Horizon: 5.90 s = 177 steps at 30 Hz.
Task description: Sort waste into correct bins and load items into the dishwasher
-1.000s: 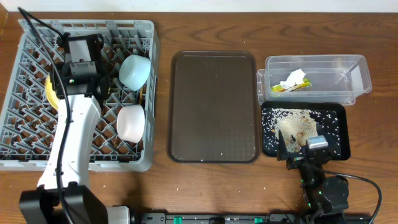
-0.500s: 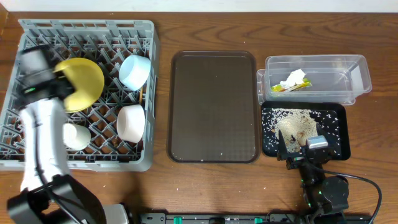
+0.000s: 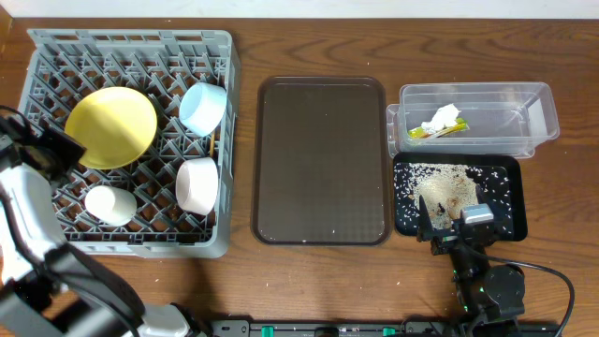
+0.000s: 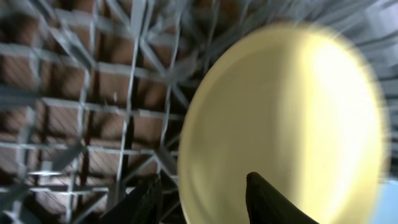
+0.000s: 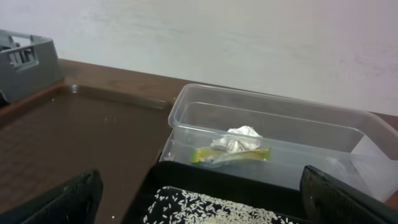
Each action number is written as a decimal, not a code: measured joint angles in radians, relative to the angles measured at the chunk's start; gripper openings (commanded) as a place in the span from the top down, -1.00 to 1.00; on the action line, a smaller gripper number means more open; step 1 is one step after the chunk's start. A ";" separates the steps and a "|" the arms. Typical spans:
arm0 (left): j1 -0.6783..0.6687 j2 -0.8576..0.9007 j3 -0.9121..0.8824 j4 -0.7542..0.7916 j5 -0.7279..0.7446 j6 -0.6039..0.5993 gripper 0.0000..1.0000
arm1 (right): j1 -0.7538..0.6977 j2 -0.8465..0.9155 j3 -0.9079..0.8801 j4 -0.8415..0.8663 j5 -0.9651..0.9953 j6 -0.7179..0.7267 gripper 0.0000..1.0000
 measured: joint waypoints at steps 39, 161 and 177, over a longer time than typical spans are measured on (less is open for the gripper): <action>-0.433 -0.176 -0.034 0.041 -0.679 0.243 0.85 | 0.000 0.000 0.000 0.000 0.000 0.000 -0.98; -0.341 -0.139 -0.046 0.037 -0.511 0.166 0.08 | 0.000 0.000 0.000 0.000 0.000 0.000 -0.98; -0.237 -0.004 -0.046 -0.005 -0.197 -0.070 0.05 | 0.000 0.000 0.000 0.000 0.000 0.000 -0.98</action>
